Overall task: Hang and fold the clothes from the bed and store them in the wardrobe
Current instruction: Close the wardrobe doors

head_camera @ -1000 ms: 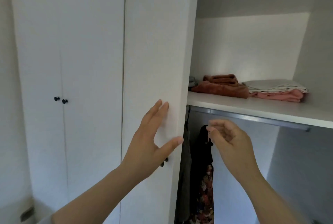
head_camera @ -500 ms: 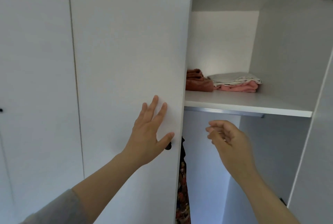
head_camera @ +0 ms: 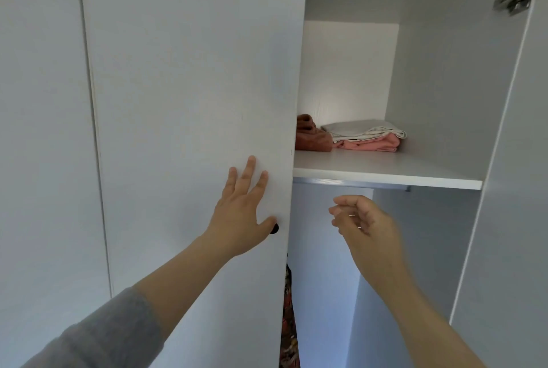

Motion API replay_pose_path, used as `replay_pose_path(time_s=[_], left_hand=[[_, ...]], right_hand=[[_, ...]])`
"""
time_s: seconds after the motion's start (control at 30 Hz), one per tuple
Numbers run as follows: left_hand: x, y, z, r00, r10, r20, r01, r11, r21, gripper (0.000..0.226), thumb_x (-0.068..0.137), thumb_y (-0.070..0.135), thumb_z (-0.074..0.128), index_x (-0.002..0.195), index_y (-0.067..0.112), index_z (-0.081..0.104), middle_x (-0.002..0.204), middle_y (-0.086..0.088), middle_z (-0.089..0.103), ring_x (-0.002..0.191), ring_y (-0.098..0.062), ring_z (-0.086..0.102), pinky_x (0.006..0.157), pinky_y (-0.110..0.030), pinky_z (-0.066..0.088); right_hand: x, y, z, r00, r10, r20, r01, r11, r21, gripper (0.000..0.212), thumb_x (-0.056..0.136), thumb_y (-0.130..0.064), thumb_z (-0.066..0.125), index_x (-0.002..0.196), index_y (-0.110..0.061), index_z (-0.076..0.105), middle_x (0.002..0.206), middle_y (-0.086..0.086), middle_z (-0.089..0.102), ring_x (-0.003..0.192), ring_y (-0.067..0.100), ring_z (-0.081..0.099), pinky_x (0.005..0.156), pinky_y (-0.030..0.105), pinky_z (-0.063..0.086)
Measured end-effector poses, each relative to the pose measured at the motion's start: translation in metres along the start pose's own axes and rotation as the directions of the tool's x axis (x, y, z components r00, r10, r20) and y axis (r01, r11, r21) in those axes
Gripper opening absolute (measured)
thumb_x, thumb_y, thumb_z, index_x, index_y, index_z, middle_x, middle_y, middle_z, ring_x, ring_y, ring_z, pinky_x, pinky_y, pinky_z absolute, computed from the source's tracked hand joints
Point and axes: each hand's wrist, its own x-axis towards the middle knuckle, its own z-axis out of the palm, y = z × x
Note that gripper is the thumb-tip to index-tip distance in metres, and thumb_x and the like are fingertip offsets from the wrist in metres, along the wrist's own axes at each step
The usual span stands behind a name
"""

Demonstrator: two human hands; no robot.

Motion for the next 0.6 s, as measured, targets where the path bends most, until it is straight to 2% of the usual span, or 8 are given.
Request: replay_pose_path(time_s=[0.23,0.47,0.53,0.6], left_hand=[[0.016,-0.002,-0.003,0.995,-0.027,0.099,0.022,0.998,0.05,0.089,0.089,0.055,0.052,0.156,0.025,0.002,0.154,0.013,-0.034,0.147,-0.024,-0.022,0.12,-0.046,0.016],[0.02,0.0,-0.002,0.993,-0.037,0.114,0.032,0.998,0.052,0.089,0.089,0.055,0.052,0.155,0.02,0.005,0.156,0.009,-0.032,0.147,-0.026,-0.022,0.12,-0.045,0.015],[0.017,0.003,-0.006,0.995,-0.031,0.094,0.031,1.0,0.0,0.083,0.091,0.052,0.052,0.155,0.02,0.011,0.16,0.007,-0.023,0.149,-0.023,-0.015,0.121,-0.043,0.013],[0.012,0.011,-0.009,0.998,-0.023,0.054,0.03,0.991,-0.13,0.076,0.093,0.047,0.053,0.154,0.02,0.018,0.163,0.005,-0.002,0.15,-0.017,0.001,0.12,-0.033,0.013]], right_hand=[[-0.002,-0.006,-0.006,0.999,0.008,-0.031,-0.009,0.999,-0.034,0.018,0.091,-0.018,0.059,0.098,-0.034,0.066,0.093,-0.011,0.071,0.085,0.01,0.067,0.073,0.024,0.055],[-0.008,-0.014,-0.015,0.998,0.002,-0.056,-0.003,1.0,-0.026,0.019,0.09,-0.019,0.057,0.098,-0.033,0.067,0.093,-0.009,0.071,0.083,0.011,0.067,0.066,0.018,0.055],[-0.011,-0.016,-0.017,0.998,0.012,-0.063,-0.013,1.0,-0.026,0.019,0.091,-0.017,0.058,0.098,-0.032,0.067,0.092,-0.009,0.071,0.082,0.013,0.067,0.064,0.019,0.055],[-0.014,-0.019,-0.019,0.998,0.012,-0.069,-0.015,0.999,-0.037,0.021,0.092,-0.013,0.058,0.098,-0.032,0.066,0.092,-0.008,0.071,0.082,0.014,0.067,0.063,0.019,0.055]])
